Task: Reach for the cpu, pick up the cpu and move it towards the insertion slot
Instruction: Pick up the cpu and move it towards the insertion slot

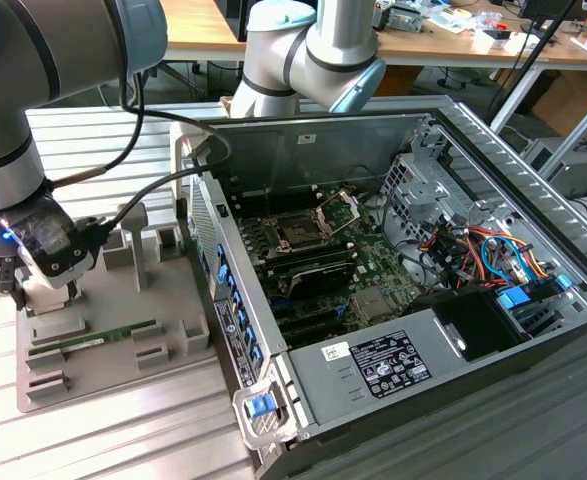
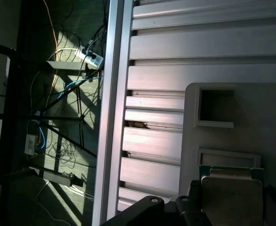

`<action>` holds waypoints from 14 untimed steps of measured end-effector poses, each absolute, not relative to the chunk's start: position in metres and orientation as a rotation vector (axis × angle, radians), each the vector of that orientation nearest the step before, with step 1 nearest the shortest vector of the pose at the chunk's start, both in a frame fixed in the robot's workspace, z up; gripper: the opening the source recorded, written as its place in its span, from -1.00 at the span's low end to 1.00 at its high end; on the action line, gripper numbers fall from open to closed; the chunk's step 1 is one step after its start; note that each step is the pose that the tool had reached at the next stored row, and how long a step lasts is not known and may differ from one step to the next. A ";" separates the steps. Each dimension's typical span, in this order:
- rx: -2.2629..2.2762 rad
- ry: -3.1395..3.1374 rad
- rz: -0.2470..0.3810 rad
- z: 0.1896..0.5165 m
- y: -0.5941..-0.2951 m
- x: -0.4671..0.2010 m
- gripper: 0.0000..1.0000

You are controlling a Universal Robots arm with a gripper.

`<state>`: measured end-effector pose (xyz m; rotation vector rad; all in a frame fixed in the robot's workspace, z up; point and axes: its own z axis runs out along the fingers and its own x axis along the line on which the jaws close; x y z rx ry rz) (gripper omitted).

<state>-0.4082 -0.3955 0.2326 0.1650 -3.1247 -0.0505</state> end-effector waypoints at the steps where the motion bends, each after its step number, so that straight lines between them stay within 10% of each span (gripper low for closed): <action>1: 0.165 -3.125 -0.051 0.233 -0.396 -0.408 0.09; 14: 0.165 -3.125 -0.050 0.240 -0.396 -0.408 0.09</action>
